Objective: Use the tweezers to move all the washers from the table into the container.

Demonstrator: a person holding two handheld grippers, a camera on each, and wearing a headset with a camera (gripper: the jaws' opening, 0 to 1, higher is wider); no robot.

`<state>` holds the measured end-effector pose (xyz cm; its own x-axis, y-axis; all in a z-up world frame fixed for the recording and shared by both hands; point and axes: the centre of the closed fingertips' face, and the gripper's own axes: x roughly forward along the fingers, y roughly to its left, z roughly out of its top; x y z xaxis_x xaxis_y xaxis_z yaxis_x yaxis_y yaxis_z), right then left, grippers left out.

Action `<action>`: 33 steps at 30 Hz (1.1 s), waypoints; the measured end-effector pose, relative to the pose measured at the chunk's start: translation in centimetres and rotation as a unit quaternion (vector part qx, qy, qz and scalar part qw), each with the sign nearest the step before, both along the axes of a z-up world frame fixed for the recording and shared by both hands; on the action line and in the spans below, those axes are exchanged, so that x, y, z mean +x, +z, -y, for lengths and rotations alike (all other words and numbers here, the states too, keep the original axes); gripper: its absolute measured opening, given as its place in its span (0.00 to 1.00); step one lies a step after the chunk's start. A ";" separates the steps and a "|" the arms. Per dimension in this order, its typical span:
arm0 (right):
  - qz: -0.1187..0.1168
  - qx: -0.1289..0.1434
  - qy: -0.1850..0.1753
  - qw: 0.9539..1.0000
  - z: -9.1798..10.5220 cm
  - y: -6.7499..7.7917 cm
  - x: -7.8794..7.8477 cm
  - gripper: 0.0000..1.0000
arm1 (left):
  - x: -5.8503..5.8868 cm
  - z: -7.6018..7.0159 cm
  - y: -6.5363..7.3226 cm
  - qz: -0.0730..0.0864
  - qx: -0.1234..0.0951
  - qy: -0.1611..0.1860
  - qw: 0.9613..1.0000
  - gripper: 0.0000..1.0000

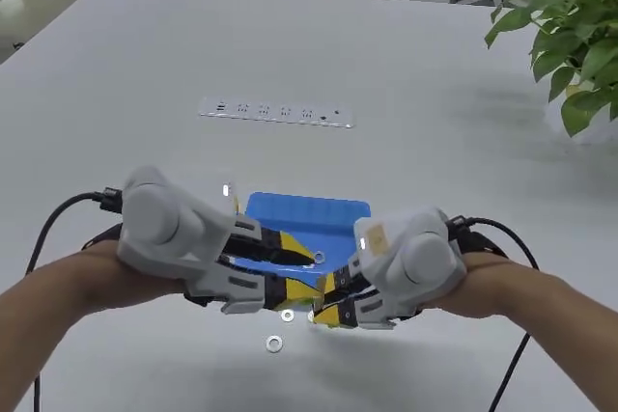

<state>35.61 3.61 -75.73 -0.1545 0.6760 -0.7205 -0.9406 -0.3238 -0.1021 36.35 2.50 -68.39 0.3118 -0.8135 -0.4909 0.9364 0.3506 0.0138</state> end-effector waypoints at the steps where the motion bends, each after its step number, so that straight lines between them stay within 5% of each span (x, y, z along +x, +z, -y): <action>1: 0.000 0.001 0.000 1.000 0.0 0.2 0.0 0.09 | 0.0 -0.1 0.0 0.000 -0.001 0.002 1.000 0.30; 18: 0.004 0.019 -0.001 1.000 -0.2 3.9 0.7 0.09 | -0.9 -2.1 0.0 -0.005 -0.021 0.078 0.997 0.74; 33: 0.020 0.035 -0.018 0.999 -0.3 5.7 3.1 0.09 | -1.0 -3.2 -0.4 -0.006 -0.025 0.106 0.994 0.93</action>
<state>38.73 3.95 -70.02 -0.1008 0.7295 -0.6765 -0.9463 -0.2803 -0.1612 35.34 5.72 -68.79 0.4730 -0.7538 -0.4562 0.8418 0.5395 -0.0186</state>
